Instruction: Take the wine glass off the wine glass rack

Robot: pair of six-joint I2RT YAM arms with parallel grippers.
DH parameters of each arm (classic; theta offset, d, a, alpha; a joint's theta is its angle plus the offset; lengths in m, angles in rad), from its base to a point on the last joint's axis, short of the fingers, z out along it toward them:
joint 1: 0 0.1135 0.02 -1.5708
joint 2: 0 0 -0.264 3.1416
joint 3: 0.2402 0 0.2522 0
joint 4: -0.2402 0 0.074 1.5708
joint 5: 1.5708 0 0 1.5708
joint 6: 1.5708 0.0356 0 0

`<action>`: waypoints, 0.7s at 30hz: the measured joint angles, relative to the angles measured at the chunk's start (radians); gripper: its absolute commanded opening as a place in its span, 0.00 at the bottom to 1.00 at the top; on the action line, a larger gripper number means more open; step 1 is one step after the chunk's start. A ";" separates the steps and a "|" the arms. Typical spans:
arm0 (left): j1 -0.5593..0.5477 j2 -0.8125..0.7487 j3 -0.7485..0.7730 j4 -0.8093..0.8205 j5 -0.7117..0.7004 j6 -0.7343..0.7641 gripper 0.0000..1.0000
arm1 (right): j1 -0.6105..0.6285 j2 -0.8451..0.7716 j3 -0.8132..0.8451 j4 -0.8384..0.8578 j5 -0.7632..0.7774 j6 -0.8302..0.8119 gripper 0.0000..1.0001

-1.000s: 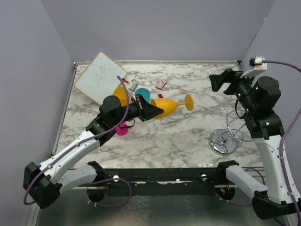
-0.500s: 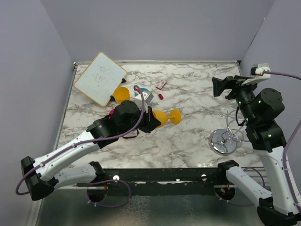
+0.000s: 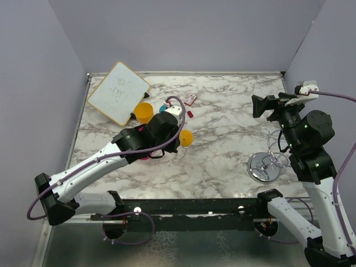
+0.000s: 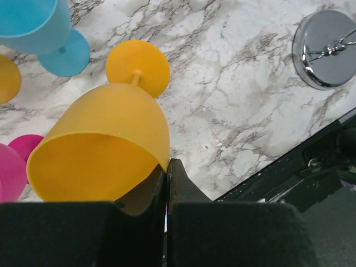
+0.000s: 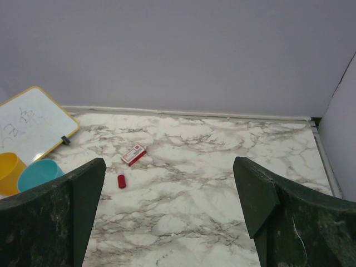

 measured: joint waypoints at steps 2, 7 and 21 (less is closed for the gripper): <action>0.000 0.027 0.023 -0.035 -0.012 0.000 0.00 | 0.007 -0.001 0.004 0.004 0.011 -0.007 1.00; -0.002 0.100 0.073 -0.117 -0.030 0.015 0.00 | 0.013 0.003 0.013 0.006 0.024 -0.021 1.00; -0.003 0.215 0.155 -0.307 -0.068 0.040 0.00 | 0.032 -0.027 -0.001 0.012 0.067 -0.058 1.00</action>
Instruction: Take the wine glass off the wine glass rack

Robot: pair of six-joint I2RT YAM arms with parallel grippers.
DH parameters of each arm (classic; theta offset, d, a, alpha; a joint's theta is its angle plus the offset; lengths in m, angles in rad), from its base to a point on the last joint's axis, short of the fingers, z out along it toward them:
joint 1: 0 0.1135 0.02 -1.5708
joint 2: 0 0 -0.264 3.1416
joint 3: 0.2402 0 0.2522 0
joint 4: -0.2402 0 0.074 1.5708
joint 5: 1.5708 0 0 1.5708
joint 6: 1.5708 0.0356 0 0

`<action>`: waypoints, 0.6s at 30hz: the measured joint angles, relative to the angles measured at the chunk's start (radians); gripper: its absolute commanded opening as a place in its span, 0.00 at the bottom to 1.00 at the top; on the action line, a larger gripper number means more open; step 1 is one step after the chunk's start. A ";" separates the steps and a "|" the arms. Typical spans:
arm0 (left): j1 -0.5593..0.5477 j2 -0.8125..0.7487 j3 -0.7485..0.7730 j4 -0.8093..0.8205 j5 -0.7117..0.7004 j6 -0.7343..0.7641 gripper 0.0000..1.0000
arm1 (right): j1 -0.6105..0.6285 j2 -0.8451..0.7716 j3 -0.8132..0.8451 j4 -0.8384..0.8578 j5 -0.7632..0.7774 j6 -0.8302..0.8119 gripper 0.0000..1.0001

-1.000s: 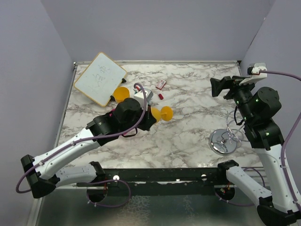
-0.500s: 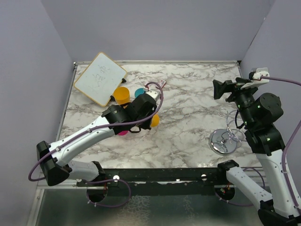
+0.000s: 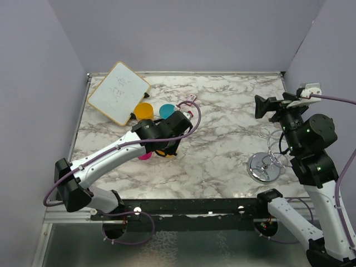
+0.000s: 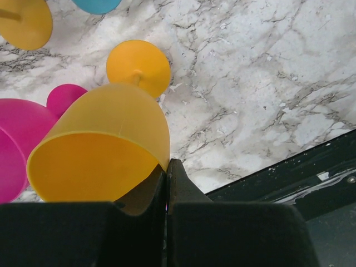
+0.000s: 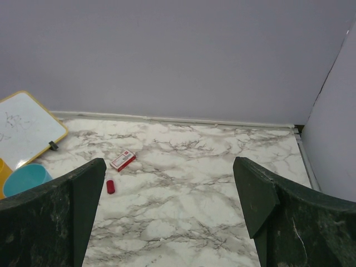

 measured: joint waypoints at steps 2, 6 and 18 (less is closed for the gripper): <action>0.000 0.010 0.001 -0.010 0.001 0.011 0.00 | 0.005 -0.002 0.000 0.000 0.001 -0.001 1.00; 0.006 0.039 0.016 -0.034 0.001 0.037 0.00 | 0.008 -0.005 0.000 0.000 0.004 -0.004 1.00; 0.032 0.127 0.060 -0.064 0.005 0.094 0.00 | 0.014 -0.047 -0.004 0.001 0.020 -0.022 0.99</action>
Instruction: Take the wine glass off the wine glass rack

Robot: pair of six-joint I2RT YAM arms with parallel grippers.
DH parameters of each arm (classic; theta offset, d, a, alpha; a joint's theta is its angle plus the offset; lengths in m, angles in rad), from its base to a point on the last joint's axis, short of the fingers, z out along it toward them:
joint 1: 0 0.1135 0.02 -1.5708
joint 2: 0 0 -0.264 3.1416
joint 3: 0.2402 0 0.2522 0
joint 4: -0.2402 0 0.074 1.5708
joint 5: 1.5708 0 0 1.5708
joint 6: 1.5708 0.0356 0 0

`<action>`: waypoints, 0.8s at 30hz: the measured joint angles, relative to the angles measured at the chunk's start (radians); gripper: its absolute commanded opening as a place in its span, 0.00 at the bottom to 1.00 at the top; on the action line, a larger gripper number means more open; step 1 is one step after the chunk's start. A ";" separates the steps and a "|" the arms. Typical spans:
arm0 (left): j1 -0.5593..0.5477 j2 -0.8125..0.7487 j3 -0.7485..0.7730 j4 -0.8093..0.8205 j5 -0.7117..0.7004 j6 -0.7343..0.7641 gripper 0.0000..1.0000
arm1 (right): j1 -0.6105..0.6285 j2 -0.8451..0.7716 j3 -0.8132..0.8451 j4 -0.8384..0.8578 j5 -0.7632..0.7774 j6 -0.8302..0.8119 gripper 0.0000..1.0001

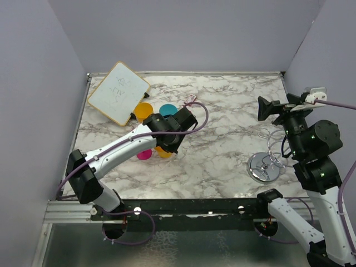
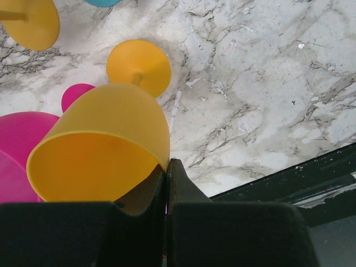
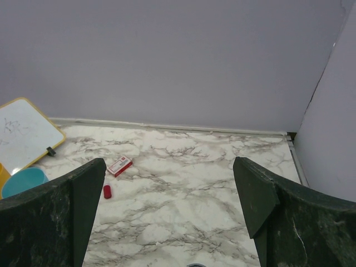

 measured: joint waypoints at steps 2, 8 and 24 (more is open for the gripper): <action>0.002 0.010 0.007 -0.001 0.001 0.005 0.00 | 0.002 0.000 -0.001 0.000 0.004 -0.004 0.99; 0.007 0.034 0.012 -0.003 0.005 0.020 0.03 | 0.006 -0.002 -0.010 0.000 0.011 -0.009 1.00; 0.014 0.053 0.015 0.008 0.006 0.020 0.53 | 0.027 -0.024 -0.033 0.007 0.041 -0.041 1.00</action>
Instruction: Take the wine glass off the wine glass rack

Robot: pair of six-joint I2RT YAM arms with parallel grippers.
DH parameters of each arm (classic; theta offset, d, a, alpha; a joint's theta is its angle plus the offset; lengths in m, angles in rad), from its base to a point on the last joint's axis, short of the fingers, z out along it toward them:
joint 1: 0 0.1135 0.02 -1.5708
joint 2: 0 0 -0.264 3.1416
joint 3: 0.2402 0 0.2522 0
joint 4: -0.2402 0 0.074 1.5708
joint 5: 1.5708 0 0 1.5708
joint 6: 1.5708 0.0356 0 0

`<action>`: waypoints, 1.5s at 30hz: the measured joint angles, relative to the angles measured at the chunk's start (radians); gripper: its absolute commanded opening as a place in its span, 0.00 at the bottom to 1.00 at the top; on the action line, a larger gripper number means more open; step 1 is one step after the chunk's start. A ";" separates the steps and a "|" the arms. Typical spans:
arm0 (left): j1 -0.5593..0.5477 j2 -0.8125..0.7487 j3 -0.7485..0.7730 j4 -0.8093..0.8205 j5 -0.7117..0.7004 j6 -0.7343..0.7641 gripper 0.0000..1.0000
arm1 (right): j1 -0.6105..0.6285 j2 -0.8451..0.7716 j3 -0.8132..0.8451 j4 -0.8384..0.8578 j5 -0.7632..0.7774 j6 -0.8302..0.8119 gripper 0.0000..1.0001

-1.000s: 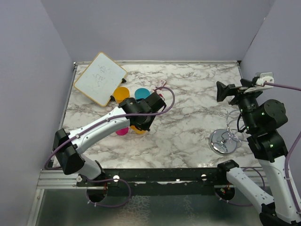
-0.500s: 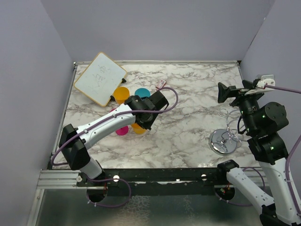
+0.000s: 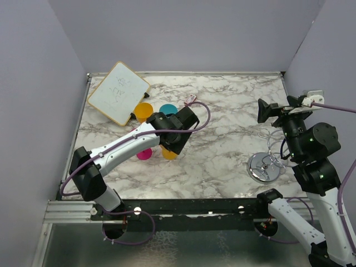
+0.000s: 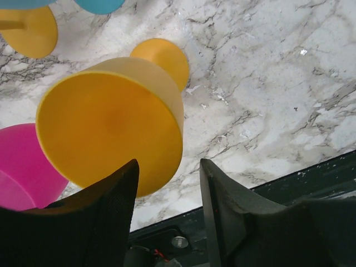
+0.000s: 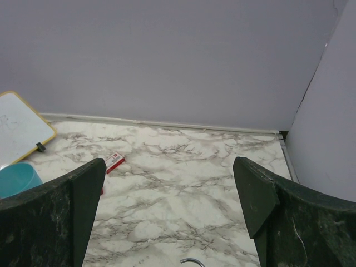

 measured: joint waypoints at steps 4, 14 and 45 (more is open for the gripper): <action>0.000 -0.027 0.000 0.030 0.000 -0.009 0.61 | 0.006 -0.001 0.000 -0.001 -0.001 -0.003 0.99; 0.000 -0.156 0.000 0.122 -0.002 0.003 0.95 | 0.024 -0.079 -0.095 0.006 0.003 -0.035 0.99; 0.049 -0.756 -0.127 1.118 -0.187 0.330 1.00 | 0.090 0.008 0.265 0.074 -0.252 0.024 0.99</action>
